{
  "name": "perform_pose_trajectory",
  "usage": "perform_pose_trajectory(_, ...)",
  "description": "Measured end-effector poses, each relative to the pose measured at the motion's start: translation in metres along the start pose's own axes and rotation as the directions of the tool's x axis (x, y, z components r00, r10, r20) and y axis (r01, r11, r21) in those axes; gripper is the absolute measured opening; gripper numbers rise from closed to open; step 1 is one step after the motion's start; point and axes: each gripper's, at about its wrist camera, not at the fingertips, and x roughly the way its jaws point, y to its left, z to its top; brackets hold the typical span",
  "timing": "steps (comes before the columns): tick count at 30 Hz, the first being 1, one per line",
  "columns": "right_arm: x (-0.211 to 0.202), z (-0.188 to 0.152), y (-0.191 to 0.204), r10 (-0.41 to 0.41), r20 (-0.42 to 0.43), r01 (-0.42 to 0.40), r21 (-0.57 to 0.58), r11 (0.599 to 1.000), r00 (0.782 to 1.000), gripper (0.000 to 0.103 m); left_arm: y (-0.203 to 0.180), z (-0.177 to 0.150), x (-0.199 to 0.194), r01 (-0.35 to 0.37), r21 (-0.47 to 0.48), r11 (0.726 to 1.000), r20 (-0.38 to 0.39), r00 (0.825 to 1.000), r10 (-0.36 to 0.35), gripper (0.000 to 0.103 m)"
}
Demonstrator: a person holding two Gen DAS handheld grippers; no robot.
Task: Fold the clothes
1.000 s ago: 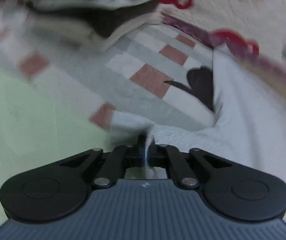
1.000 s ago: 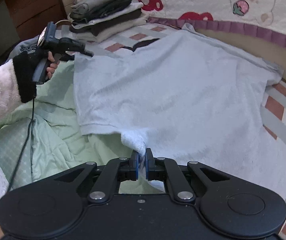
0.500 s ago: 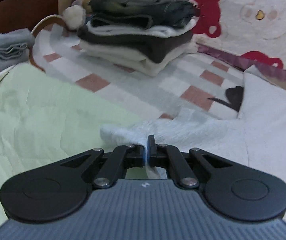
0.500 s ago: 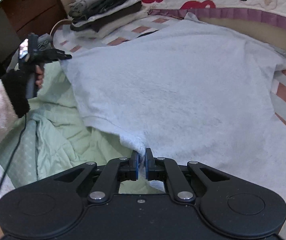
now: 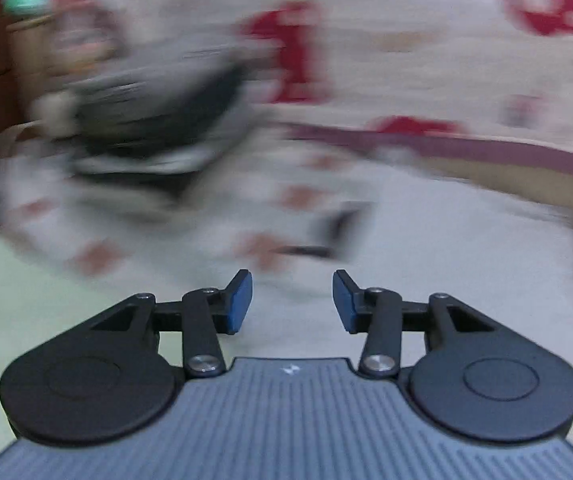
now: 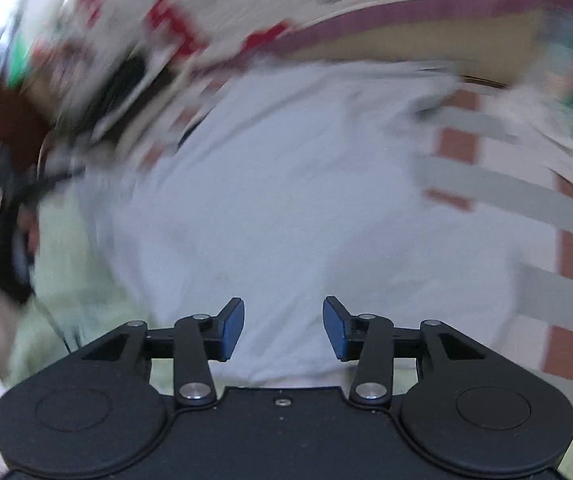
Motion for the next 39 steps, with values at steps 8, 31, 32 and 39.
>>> perform_pose_trajectory(8,0.015,-0.021,-0.163,0.019,-0.023,0.003,0.708,0.707,1.0,0.054,-0.212,-0.025,0.001,0.545,0.315,0.777,-0.252,0.837,-0.485,0.044)
perform_pose_trajectory(31,0.118,-0.101,-0.199,0.064,0.335,-0.325,0.822,0.468,0.94,0.058,-0.325,-0.078,0.062,0.584,0.271,0.766,-0.377,0.796,-0.474,0.044)
perform_pose_trajectory(32,0.118,-0.098,-0.199,0.046,0.367,-0.344,0.81,0.475,0.929,0.058,-0.325,-0.079,0.06,0.597,0.273,0.754,-0.383,0.787,-0.485,0.044)
perform_pose_trajectory(39,0.071,-0.061,-0.169,-0.062,0.525,-0.304,0.582,0.754,0.849,0.009,-0.327,-0.097,0.013,0.696,0.377,0.612,-0.45,0.715,-0.536,0.044)
